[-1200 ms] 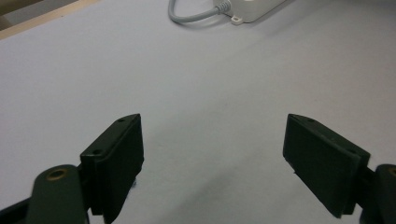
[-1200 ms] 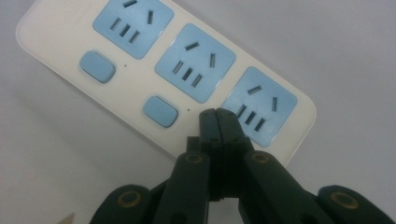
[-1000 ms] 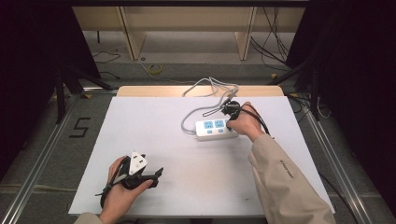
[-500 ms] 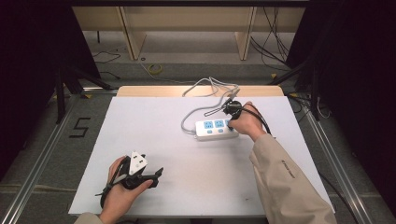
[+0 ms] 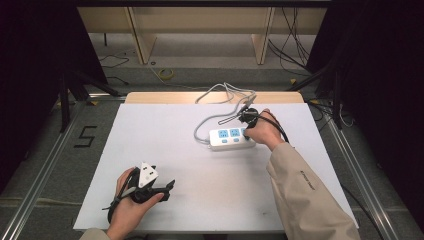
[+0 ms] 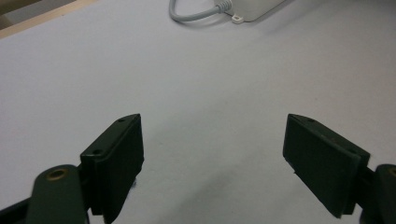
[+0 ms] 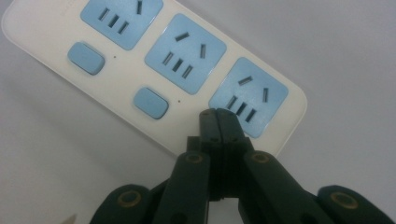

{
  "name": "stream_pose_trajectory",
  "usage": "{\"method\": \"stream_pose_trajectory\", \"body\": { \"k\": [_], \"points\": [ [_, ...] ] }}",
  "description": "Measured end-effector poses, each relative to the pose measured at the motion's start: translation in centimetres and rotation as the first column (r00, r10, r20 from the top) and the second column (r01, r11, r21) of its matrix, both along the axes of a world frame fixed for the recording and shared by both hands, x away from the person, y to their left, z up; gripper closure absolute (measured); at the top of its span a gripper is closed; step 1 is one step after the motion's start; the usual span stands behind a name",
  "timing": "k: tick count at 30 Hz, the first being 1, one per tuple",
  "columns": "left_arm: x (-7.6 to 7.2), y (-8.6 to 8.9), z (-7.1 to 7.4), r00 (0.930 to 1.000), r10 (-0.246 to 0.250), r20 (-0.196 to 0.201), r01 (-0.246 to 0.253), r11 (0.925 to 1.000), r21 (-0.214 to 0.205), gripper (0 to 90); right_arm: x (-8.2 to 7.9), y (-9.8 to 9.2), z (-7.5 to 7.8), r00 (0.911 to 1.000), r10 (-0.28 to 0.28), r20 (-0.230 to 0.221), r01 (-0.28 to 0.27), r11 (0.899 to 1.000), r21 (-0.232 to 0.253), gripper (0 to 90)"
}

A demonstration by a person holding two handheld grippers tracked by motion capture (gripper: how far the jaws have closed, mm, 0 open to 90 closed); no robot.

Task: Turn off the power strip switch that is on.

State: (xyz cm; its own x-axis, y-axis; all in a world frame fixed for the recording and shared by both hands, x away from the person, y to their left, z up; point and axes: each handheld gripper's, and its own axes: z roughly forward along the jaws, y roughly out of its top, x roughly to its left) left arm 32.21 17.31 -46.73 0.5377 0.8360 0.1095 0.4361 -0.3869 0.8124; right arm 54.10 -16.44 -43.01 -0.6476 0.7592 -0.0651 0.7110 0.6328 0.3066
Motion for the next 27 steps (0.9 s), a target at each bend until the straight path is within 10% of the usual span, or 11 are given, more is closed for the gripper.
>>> {"method": "stream_pose_trajectory", "body": {
  "k": [27],
  "points": [
    [-0.01, 0.01, -0.02, 1.0000, 0.002, -0.001, -0.002, 1.0000, -0.001, 20.0, -0.32, -0.20, -0.08, 0.9996, -0.004, 0.029, 0.004, 1.000, 0.016, 90.0]
  ]
}}
